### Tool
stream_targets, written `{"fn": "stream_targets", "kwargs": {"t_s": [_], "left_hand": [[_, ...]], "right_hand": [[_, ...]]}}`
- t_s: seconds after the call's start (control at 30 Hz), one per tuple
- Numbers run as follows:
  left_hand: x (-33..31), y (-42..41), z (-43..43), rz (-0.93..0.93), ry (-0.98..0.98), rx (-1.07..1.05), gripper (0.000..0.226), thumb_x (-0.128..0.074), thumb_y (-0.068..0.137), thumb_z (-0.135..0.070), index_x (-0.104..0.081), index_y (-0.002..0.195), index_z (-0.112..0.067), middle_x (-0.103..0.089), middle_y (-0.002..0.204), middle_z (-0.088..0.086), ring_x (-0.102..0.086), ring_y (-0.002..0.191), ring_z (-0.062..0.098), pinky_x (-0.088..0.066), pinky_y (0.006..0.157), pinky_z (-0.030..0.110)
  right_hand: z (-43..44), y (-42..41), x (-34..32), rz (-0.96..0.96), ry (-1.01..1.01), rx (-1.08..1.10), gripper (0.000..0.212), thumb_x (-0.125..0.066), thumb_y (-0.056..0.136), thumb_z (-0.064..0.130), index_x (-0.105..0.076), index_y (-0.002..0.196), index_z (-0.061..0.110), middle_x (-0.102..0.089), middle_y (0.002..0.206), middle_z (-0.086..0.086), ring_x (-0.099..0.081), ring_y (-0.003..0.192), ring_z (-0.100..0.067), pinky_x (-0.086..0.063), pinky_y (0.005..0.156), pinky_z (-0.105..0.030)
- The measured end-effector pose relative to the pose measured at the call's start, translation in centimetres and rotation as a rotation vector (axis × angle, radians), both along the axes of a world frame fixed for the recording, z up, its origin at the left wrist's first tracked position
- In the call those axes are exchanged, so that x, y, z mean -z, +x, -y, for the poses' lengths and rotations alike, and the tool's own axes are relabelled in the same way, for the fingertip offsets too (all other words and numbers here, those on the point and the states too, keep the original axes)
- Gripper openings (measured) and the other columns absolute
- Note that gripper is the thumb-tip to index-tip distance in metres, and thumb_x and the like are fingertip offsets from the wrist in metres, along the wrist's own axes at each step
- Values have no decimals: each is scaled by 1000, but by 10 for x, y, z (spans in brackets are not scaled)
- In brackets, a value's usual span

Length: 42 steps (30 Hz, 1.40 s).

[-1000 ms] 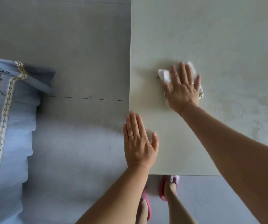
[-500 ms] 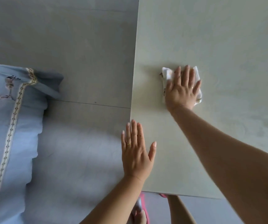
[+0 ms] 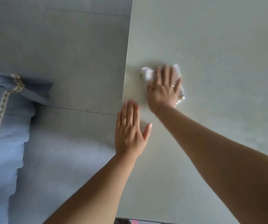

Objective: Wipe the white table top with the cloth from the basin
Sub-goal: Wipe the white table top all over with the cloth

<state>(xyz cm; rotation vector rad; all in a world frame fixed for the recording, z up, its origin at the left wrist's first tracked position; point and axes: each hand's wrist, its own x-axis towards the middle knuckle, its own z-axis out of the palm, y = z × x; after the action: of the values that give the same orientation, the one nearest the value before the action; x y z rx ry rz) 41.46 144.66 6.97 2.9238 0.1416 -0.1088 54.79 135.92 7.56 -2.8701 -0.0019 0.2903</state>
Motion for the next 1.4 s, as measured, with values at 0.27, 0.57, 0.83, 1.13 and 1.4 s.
{"fn": "stream_targets", "kwargs": {"t_s": [0.27,0.57,0.83,1.13,1.4], "left_hand": [[-1,0,-2,3,-8,5,75,-34,92,-50,-19,150,-4,-15,158,11,-11,147,24,-9,119,38],[-8,1,-1,-45,-11,8,74,-37,90,-46,-25,147,-1,-22,156,15,-19,145,29,-13,118,39],[-6,3,-1,-48,-13,-1,75,-38,90,-46,-22,148,-2,-17,158,13,-14,146,26,-14,118,40],[-3,0,-1,-44,-5,10,76,-40,89,-45,-21,149,-2,-16,158,13,-13,147,27,-16,118,41],[-5,1,0,-59,-15,6,75,-40,89,-44,-23,148,0,-18,157,15,-13,146,28,-19,117,43]], "right_hand": [[56,58,-1,55,-31,-265,56,-23,98,46,-14,150,27,-6,160,1,1,147,-18,5,117,-45],[2,28,-9,5,-34,-753,57,-19,99,46,-9,151,25,-3,160,0,2,147,-21,8,116,-45],[2,76,-4,27,-20,12,57,-21,98,40,-9,151,22,-1,160,-2,6,146,-21,9,115,-46],[44,118,0,76,-47,-398,57,-21,98,46,-11,150,27,-6,160,1,1,147,-19,6,117,-43],[-37,51,-4,27,-40,-581,60,-22,98,46,-7,151,23,-1,160,-3,4,147,-23,8,116,-48]]}}
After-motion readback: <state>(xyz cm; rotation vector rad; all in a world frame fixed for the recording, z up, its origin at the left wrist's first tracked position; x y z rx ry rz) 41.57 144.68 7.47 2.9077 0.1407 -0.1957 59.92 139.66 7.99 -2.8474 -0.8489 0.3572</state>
